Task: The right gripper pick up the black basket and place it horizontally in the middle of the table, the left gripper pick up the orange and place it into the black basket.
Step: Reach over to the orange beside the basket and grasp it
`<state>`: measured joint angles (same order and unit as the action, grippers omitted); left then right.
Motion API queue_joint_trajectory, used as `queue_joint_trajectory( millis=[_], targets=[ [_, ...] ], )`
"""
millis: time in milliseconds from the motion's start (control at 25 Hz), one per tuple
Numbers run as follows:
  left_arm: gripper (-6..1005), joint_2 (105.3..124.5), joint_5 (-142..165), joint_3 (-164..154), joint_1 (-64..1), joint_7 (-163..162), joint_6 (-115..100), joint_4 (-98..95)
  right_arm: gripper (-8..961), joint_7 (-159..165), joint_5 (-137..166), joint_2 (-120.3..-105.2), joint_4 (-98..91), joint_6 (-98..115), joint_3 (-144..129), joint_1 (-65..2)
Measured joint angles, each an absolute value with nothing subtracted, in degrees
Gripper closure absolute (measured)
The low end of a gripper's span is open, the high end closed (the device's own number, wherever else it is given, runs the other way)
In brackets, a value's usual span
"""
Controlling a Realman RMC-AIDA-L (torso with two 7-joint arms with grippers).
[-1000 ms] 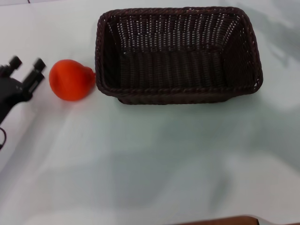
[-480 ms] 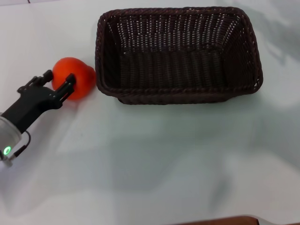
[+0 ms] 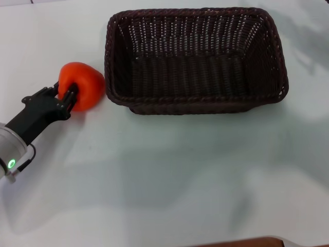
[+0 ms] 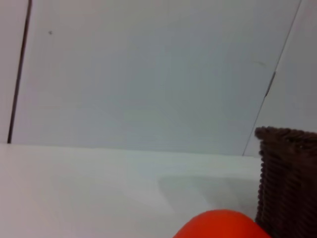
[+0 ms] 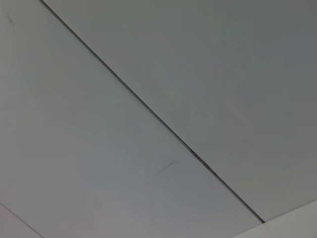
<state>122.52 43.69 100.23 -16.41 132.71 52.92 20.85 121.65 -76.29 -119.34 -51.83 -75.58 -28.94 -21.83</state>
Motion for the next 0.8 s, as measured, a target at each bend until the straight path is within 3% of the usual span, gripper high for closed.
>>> queue_joint_trajectory(
  millis=[200, 800],
  targets=[
    [675, 122.37, 43.5, 101.3, -16.1, 132.8, 56.2, 20.9, 353, 121.4, -76.3, -119.28, -51.4, -75.5, -28.8, -22.3],
    [801, 122.24, 43.6, 107.1, -15.7, 133.4, 69.5, 23.2, 352, 120.2, -78.7, -119.23, -49.9, -75.8, -28.8, -22.7]
  ],
)
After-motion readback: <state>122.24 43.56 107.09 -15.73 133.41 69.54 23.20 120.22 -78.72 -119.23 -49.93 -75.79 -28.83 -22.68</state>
